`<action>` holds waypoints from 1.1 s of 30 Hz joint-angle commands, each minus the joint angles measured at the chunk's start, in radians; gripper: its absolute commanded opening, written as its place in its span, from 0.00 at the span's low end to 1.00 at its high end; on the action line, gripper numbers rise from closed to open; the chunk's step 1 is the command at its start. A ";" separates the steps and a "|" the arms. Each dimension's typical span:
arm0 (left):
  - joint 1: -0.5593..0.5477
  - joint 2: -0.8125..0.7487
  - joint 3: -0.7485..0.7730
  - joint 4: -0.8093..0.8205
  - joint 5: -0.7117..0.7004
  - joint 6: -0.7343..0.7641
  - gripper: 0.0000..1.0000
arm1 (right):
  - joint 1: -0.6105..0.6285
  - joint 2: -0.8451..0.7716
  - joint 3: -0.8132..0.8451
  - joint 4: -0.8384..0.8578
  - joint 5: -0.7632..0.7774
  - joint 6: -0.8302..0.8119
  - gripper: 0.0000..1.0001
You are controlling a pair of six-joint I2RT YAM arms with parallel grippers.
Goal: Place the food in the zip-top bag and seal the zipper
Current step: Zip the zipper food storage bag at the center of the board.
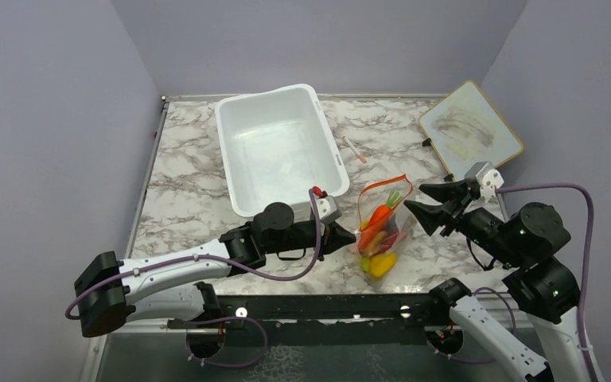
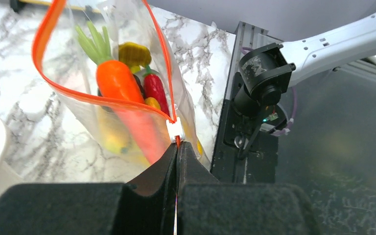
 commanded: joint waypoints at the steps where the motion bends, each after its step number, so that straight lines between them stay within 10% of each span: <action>1: -0.005 -0.051 0.059 -0.086 -0.001 0.148 0.00 | -0.001 0.076 0.048 -0.135 -0.156 -0.262 0.48; 14: -0.005 -0.099 0.126 -0.202 0.018 0.340 0.00 | -0.001 0.139 -0.003 -0.087 -0.533 -0.428 0.43; 33: -0.003 -0.094 0.151 -0.228 0.095 0.391 0.00 | -0.001 0.256 -0.079 -0.003 -0.687 -0.466 0.43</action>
